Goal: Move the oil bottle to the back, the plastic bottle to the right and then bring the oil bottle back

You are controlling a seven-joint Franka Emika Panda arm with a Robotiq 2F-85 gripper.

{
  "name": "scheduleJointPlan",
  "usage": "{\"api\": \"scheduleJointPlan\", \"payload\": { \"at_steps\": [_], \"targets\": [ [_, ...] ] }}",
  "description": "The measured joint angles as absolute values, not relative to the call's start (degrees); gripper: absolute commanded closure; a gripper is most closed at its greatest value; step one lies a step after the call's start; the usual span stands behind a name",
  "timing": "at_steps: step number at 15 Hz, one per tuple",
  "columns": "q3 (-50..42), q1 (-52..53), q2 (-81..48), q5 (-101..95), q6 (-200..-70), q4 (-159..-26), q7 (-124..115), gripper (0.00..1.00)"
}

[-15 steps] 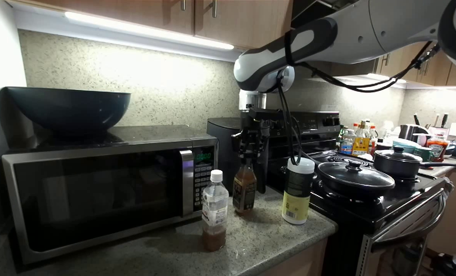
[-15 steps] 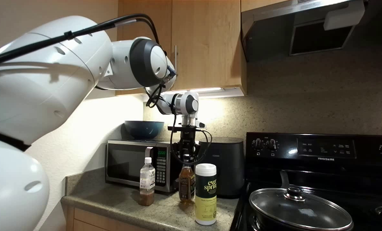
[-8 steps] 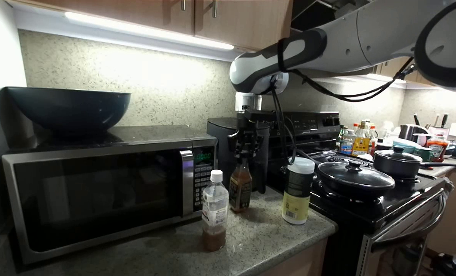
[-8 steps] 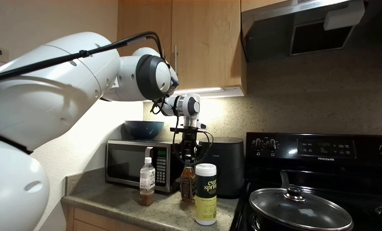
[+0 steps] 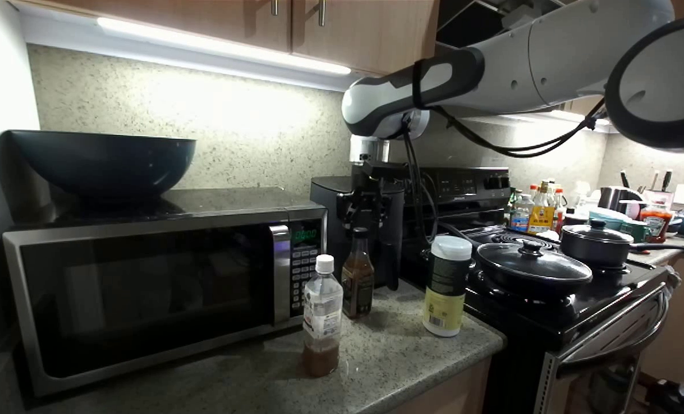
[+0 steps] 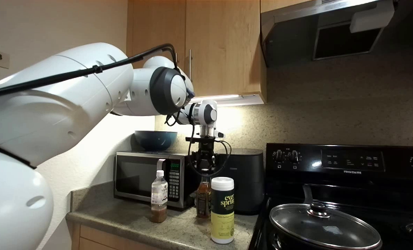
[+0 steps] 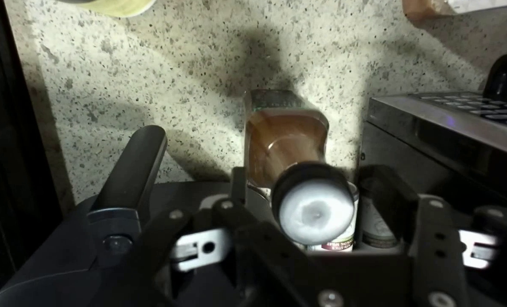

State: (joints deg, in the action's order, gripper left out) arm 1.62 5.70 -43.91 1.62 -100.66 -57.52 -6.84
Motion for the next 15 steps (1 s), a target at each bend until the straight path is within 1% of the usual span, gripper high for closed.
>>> {"api": "scheduleJointPlan", "payload": {
  "at_steps": [9,15],
  "targets": [
    [1.29,5.98,-40.81,1.64,-104.01,-58.46,-7.32,0.0],
    [0.81,6.29,-31.86,1.64,-111.69,-70.03,-9.77,0.0]
  ]
}}
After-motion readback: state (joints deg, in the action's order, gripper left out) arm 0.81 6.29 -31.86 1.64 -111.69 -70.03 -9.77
